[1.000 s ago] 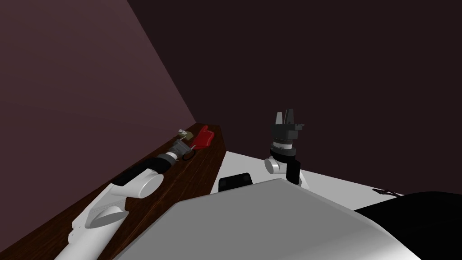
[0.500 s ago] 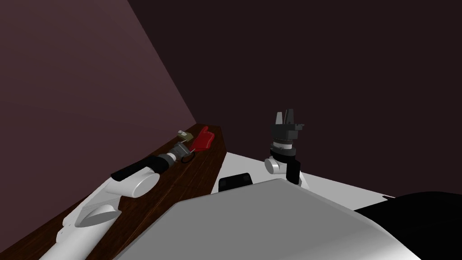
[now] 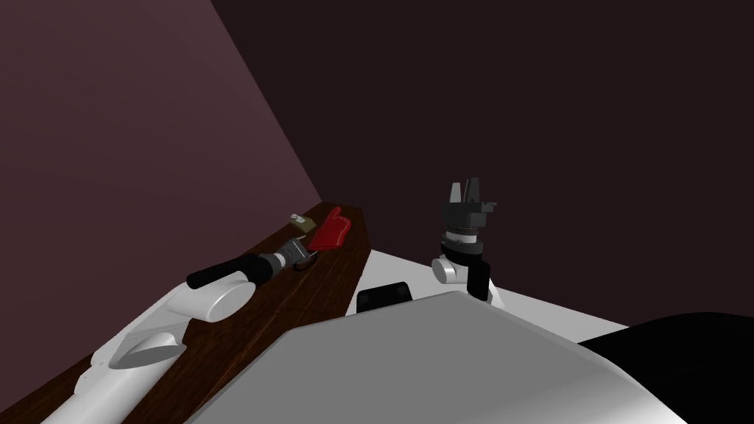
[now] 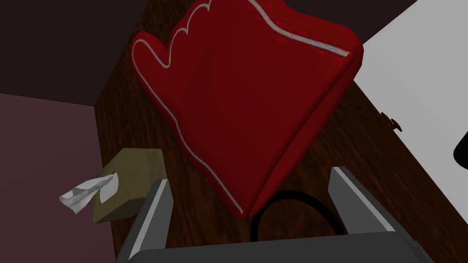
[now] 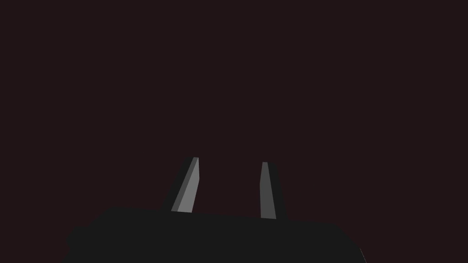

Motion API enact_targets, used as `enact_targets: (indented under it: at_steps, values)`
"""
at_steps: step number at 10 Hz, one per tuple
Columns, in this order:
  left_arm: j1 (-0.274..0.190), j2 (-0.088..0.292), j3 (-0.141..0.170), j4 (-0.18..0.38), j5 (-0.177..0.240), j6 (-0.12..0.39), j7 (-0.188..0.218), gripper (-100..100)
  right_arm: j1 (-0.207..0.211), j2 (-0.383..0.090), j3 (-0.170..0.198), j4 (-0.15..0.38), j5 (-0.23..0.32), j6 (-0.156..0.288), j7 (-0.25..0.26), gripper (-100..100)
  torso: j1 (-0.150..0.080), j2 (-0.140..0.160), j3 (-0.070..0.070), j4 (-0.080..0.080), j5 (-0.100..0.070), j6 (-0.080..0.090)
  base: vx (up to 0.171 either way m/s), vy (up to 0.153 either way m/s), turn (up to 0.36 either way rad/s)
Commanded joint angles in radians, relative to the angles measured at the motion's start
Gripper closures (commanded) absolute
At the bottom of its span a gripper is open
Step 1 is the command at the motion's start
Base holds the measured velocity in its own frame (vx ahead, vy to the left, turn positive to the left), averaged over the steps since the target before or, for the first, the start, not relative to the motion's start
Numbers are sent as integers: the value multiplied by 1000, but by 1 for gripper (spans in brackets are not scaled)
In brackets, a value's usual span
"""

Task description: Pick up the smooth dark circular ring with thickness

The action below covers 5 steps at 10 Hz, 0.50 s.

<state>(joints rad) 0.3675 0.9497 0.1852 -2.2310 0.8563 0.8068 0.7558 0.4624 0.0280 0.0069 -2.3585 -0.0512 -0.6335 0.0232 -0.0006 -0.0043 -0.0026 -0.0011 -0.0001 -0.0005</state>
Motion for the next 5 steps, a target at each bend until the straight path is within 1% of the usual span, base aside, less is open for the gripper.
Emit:
enact_targets:
  at_steps: [1,2,3,4,5]
  values:
    - [0,15,-1,7,17,36,5,-100,0,0,0,0,0,0,0,0,0,0,0,0,0,0,57,-6,28]
    - [3,44,-4,17,48,73,13,-100,0,0,0,0,0,0,0,0,0,1,0,0,0,0,72,4,53]
    - [3,44,-4,17,48,83,13,-100,0,0,0,0,0,0,0,0,1,0,0,0,0,0,75,2,34]
    - [8,72,-7,26,78,123,20,-100,0,0,0,0,0,0,0,0,1,0,0,0,0,0,83,-3,62]
    - [8,72,-7,26,78,128,20,-100,0,0,0,0,0,0,0,0,1,-1,0,0,0,0,70,-5,31]
